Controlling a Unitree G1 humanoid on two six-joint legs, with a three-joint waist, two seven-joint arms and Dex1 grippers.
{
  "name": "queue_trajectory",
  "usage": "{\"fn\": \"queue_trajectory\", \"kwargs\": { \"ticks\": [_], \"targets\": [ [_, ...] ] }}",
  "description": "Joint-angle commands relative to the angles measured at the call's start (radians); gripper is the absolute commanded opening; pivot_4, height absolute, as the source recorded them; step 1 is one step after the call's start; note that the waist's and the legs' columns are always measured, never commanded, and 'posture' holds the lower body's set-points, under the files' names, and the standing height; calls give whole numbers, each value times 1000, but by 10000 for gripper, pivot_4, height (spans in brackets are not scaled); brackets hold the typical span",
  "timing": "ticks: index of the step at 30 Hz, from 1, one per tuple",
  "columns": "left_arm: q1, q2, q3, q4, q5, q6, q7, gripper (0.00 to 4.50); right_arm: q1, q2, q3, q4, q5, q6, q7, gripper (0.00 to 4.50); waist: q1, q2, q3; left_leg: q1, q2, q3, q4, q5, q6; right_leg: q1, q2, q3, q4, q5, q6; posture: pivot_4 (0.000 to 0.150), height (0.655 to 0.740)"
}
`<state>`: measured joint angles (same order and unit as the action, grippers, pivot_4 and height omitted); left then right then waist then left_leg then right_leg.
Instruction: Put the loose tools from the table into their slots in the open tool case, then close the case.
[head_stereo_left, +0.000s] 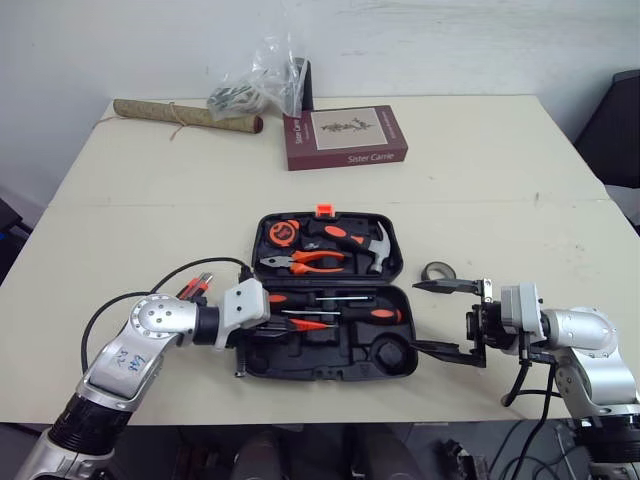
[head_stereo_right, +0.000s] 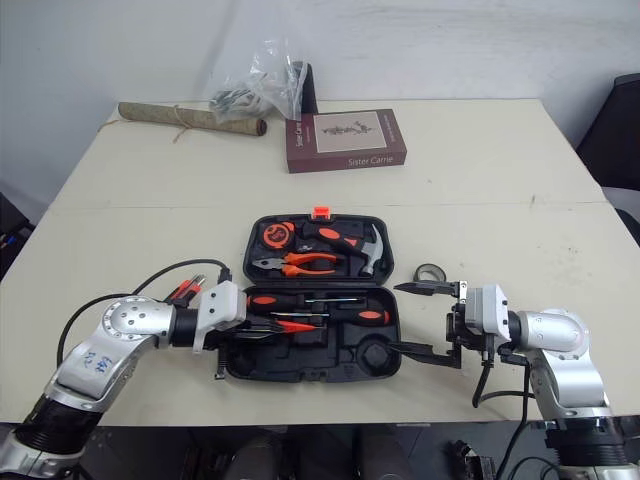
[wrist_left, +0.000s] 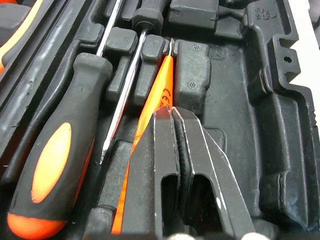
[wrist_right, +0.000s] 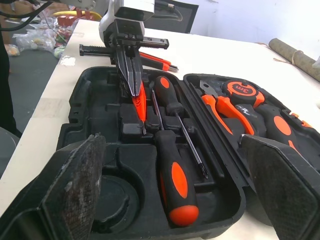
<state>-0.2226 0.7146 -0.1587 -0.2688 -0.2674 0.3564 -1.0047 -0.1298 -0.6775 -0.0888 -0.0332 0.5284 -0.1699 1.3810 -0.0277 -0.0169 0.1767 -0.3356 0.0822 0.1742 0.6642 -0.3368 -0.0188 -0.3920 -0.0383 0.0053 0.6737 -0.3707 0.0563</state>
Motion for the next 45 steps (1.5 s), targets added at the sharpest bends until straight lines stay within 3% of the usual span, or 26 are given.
{"fn": "queue_trajectory", "kwargs": {
  "ticks": [1,18,36,41,45],
  "targets": [
    [1,-9,17,19,11,-9,25,426,13,-8,-14,-37,11,0,-2,45000,0,0,0,0,0,0,0,0,0,0,0,0,0,0,0,1500,7400],
    [-2,-57,69,21,-63,42,44,426,51,-26,-27,-53,21,18,2,45000,-1,0,0,0,0,0,0,0,0,0,0,0,0,0,0,1500,7400],
    [-7,7,-56,66,85,66,64,426,45,-18,-17,-34,10,16,-3,45000,-1,0,0,1,0,0,-1,0,0,1,0,0,-1,0,0,1500,7400],
    [-13,-28,-25,66,55,-57,57,426,49,-27,-38,-24,11,9,-6,45000,-1,0,0,1,0,0,-1,0,0,1,0,0,-1,0,0,1500,7400],
    [24,-39,87,33,-25,-150,45,426,60,-50,-90,-1,11,-8,-14,45000,-1,0,0,0,0,0,-1,0,1,0,0,0,-1,0,0,1500,7400]
  ]
}}
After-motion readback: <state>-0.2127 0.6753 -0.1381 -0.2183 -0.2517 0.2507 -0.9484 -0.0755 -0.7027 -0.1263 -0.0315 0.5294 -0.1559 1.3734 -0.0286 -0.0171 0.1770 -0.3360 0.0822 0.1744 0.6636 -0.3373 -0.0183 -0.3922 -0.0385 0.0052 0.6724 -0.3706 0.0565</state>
